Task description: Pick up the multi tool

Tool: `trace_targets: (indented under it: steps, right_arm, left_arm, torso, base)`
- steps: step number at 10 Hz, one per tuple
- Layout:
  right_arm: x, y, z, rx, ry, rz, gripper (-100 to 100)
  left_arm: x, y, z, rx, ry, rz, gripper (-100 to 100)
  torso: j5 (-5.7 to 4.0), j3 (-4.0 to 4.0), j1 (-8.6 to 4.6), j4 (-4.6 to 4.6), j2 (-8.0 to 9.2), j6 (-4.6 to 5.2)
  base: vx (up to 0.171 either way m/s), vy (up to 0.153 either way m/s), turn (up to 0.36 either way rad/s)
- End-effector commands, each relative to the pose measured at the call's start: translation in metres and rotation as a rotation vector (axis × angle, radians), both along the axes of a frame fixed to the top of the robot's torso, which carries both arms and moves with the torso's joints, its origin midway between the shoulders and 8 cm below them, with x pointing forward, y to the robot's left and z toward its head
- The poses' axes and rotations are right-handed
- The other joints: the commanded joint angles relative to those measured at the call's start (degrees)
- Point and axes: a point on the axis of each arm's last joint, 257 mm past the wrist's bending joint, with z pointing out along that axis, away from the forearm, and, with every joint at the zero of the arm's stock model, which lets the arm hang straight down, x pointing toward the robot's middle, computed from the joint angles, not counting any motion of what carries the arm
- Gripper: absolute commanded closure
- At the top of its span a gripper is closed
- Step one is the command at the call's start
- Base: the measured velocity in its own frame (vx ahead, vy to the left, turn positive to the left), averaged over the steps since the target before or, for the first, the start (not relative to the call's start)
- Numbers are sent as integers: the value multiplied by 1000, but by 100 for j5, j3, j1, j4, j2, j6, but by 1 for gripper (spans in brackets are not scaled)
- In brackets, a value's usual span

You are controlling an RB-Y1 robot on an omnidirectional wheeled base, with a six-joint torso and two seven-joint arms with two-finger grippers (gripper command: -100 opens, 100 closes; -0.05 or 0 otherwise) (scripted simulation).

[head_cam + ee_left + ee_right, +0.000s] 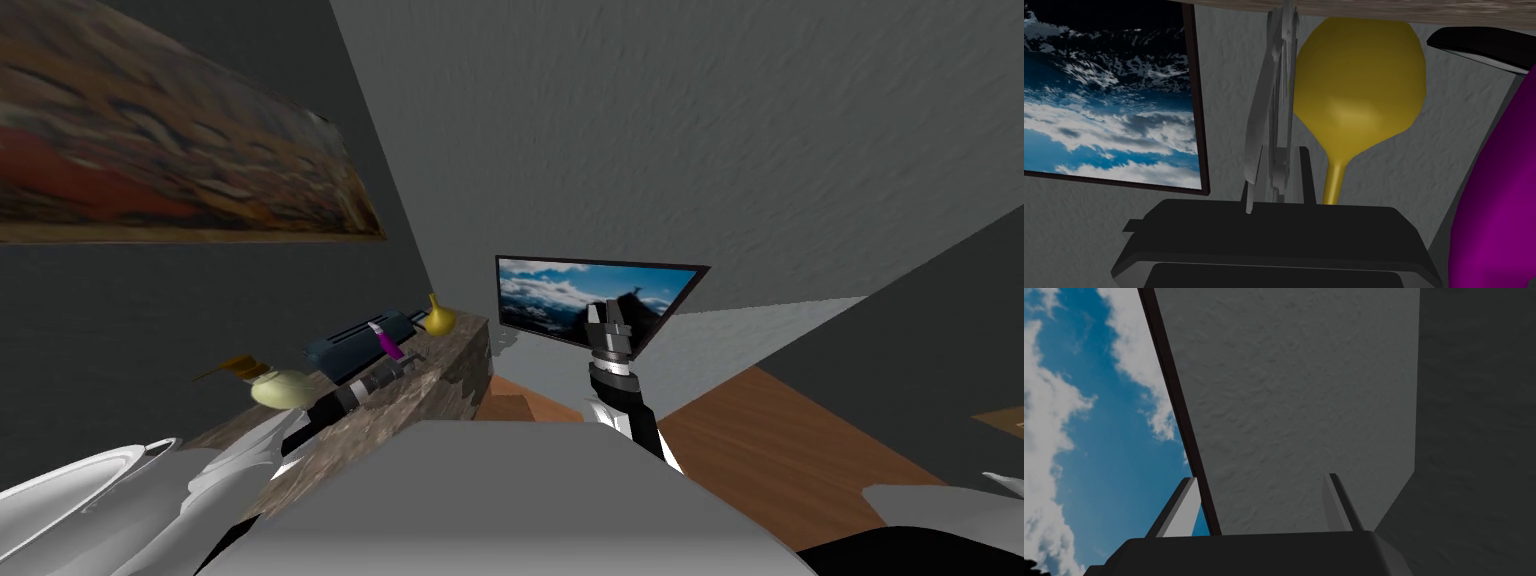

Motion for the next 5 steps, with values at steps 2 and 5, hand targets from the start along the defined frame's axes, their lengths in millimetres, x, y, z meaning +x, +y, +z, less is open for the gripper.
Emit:
trace_targets:
  steps: [2,5]
  right_arm:
    - [0,0,0,0,0,0,0]
    - [0,0,0,0,0,0,0]
  left_arm:
    - [15,-9,-4,2,9,15,100]
    - [42,-35,-1,-4,2,16,100]
  torso:
    - [8,1,8,-3,6,9]
    - [15,-4,24,-8,1,5]
  base:
    - [-99,55,-40]
    - [-107,81,-47]
